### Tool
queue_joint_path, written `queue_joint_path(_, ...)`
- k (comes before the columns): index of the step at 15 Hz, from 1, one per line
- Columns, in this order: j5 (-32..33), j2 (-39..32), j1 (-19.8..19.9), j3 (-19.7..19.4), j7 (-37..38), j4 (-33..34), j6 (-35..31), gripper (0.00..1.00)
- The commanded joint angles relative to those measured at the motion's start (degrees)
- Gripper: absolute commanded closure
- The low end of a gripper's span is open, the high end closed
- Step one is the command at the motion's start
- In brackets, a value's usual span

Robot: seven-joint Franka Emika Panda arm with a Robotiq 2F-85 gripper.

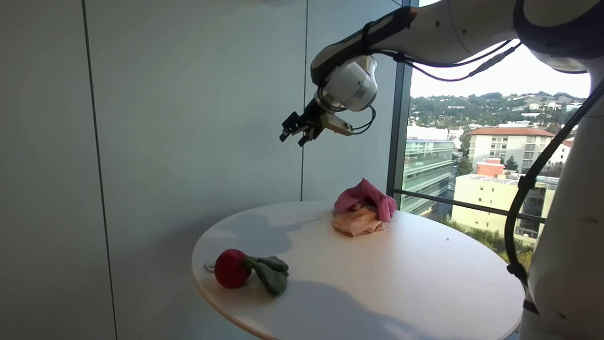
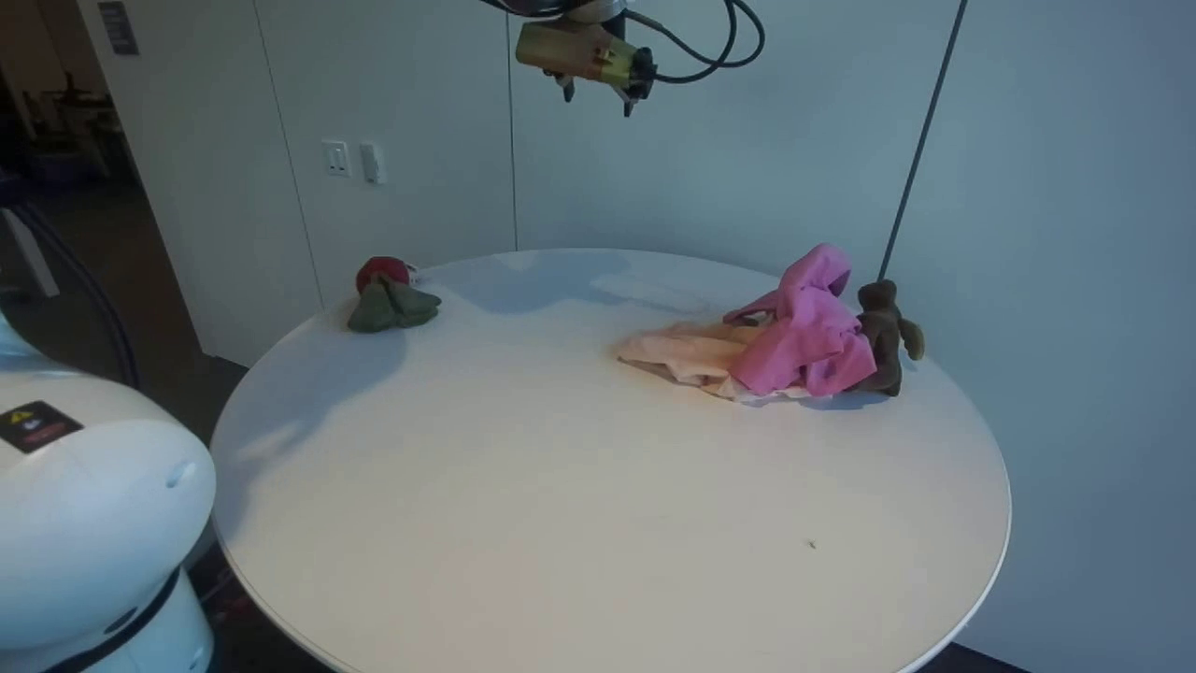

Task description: Move the items on the left to the right side of the table.

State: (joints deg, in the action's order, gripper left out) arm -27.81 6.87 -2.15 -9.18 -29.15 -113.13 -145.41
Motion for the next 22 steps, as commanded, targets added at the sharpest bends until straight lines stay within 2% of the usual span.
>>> queue_joint_path(1, -5.3, 4.9, -1.8, 1.5, -6.5, -5.1, 7.9, 0.00)
queue_joint_path(6, -3.5, 7.9, -3.3, 2.8, -13.8, -11.7, 19.8, 0.00)
queue_joint_path(8, -2.0, 9.3, -3.7, 3.7, -18.1, -15.5, 21.5, 0.00)
queue_joint_path(11, -3.8, 11.5, -5.5, 5.5, -25.6, -22.5, 15.9, 0.00)
queue_joint_path(14, -5.3, 12.4, -7.8, 7.2, -28.7, -27.0, 11.7, 0.00)
queue_joint_path(17, -5.8, 13.3, -10.4, 8.7, -29.9, -29.7, 10.1, 0.00)
queue_joint_path(22, -11.7, 10.8, -14.8, 11.1, -31.3, -31.5, 1.9, 0.00)
